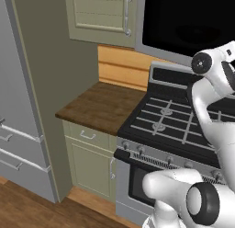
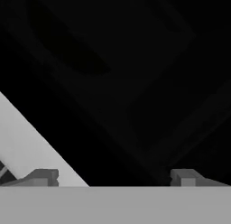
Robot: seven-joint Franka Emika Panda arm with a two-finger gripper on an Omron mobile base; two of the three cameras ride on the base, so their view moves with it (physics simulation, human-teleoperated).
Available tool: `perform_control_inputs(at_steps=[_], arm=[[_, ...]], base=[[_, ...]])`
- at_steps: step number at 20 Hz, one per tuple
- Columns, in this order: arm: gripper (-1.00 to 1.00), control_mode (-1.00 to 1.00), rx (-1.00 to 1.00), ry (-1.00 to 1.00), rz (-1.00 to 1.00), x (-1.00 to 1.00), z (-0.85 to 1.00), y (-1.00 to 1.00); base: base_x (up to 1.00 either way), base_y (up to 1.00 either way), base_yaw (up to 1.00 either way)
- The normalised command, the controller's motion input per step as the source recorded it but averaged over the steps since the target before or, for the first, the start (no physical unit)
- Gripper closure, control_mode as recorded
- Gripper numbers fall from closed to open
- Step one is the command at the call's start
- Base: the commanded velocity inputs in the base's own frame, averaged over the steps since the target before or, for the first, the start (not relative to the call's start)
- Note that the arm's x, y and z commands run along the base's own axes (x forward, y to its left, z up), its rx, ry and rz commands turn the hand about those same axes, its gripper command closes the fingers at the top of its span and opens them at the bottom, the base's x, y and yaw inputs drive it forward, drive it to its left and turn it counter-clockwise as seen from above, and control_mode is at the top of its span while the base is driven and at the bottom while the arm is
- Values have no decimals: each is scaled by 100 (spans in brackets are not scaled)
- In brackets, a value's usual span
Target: Pick the garlic from the sink and place it in the bowl. Then pick the bowl and place it in the microwave. Then close the microwave door and press the start button.
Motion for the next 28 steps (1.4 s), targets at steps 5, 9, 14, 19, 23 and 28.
perform_control_inputs(at_steps=[5, 9, 14, 19, 23, 28], arm=[[-100, -100, 6, 0, 7, 42, 4, -40], [-100, -100, 7, 0, 6, 44, 0, -44], [-100, -100, 6, -3, 5, 51, 0, -39], [-100, -100, 5, 0, 3, 65, 0, -34], [-100, -100, 6, -2, 4, 67, 0, -37], [-100, -100, 5, -9, 4, 60, 0, -30]], base=[[0, 0, 0], [0, 0, 0], [0, 0, 0], [0, 0, 0], [0, 0, 0], [0, 0, 0]])
